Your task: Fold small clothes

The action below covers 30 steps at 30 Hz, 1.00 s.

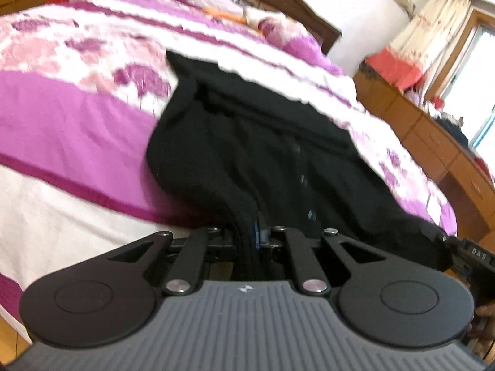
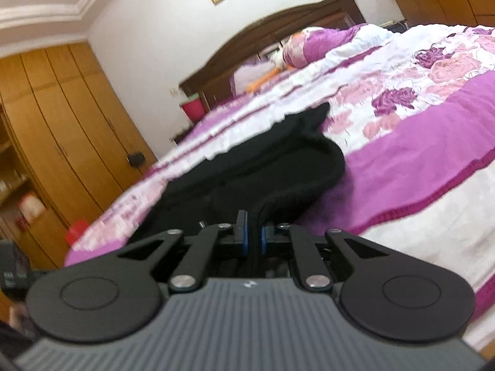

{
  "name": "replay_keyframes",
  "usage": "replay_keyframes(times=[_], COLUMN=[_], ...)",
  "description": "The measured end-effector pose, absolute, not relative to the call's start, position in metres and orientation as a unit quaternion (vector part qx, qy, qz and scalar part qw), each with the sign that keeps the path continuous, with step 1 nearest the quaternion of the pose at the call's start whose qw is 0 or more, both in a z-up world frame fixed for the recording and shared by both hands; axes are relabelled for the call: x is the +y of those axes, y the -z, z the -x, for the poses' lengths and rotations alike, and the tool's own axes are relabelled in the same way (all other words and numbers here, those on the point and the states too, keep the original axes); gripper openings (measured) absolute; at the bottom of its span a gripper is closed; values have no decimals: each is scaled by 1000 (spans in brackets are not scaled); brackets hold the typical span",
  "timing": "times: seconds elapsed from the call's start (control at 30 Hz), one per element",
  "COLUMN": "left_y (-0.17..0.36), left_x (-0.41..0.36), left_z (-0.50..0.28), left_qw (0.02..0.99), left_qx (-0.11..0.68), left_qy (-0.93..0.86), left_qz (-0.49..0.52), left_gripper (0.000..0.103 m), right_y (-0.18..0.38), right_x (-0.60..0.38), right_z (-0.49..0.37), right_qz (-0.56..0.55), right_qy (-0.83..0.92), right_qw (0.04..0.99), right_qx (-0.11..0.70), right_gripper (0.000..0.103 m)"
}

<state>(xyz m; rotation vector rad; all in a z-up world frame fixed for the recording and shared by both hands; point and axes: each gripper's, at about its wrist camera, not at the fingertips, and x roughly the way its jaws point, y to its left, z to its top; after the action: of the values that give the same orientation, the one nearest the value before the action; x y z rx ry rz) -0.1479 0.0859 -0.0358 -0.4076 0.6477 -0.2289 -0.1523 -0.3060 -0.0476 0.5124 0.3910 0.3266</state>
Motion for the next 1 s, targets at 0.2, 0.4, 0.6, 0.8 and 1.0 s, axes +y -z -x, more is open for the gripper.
replay_keyframes(times=[0.2, 0.4, 0.6, 0.8, 1.0], left_y=[6, -28, -51, -71, -83], left_x=[95, 92, 88, 81, 75], left_z=[139, 120, 86, 38, -21], left_qw=[920, 932, 936, 945, 953], left_qx=[266, 222, 208, 184, 172], left_qy=[117, 99, 80, 53, 32], left_qz=[261, 269, 271, 264, 247], left_gripper=[10, 10, 10, 10, 10], right_y=[32, 18, 6, -12, -30], right_x=[-309, -320, -328, -329, -323], right_z=[141, 115, 76, 33, -20], right_qz=[-282, -333, -374, -386, -368], right_qy=[-164, -166, -150, -132, -114], right_qw=[932, 919, 908, 908, 920], right_qx=[157, 128, 117, 96, 74], right_gripper=[10, 10, 10, 10, 10])
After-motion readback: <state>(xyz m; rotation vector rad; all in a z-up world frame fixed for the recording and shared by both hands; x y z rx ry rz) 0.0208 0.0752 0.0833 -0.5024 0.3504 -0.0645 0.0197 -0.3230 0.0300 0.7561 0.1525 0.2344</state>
